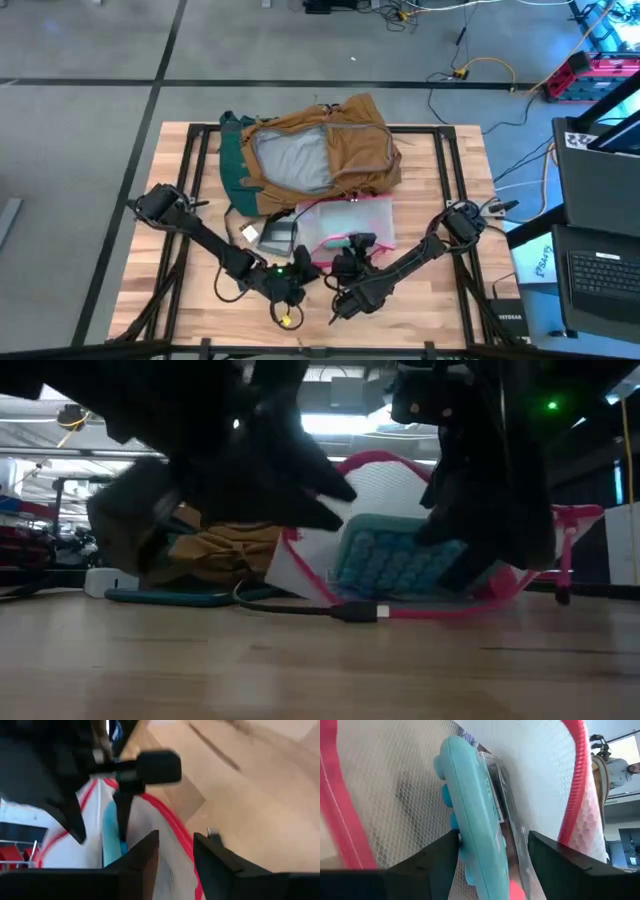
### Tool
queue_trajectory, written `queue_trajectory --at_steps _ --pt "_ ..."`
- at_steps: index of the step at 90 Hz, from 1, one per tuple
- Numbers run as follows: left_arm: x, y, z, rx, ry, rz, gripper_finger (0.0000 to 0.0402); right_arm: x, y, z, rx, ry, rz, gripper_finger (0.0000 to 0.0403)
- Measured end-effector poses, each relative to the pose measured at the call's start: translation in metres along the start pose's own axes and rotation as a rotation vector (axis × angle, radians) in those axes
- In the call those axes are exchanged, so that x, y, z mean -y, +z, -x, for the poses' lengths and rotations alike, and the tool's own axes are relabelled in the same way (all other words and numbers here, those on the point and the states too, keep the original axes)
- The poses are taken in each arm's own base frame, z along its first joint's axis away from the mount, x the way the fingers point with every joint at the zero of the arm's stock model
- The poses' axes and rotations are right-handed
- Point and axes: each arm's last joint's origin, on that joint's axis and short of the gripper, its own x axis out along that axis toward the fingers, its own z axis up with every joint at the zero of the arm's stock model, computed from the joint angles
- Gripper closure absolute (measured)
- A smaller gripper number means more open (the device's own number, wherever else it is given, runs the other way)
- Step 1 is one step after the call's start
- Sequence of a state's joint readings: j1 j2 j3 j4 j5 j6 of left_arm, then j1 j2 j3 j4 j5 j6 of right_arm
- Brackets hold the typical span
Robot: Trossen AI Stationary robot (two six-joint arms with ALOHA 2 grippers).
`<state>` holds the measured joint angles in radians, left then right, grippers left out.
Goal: Unpack backpack
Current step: Remove the blue calculator from the pink zipper pouch
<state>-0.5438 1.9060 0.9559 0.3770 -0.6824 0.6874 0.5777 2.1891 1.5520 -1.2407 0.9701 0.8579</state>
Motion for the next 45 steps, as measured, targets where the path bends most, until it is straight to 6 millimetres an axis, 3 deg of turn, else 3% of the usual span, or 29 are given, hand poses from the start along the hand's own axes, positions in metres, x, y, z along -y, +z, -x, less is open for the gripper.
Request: queue_trajectory --at_steps 17,45 --pt "-0.009 -0.005 -0.007 -0.015 0.030 0.029 0.0256 0.000 0.000 -0.001 -0.006 0.003 0.001 0.0181" --pt "-0.036 -0.032 -0.033 -0.055 0.023 0.143 0.0208 0.000 0.000 -0.001 -0.011 0.008 -0.002 0.0181"
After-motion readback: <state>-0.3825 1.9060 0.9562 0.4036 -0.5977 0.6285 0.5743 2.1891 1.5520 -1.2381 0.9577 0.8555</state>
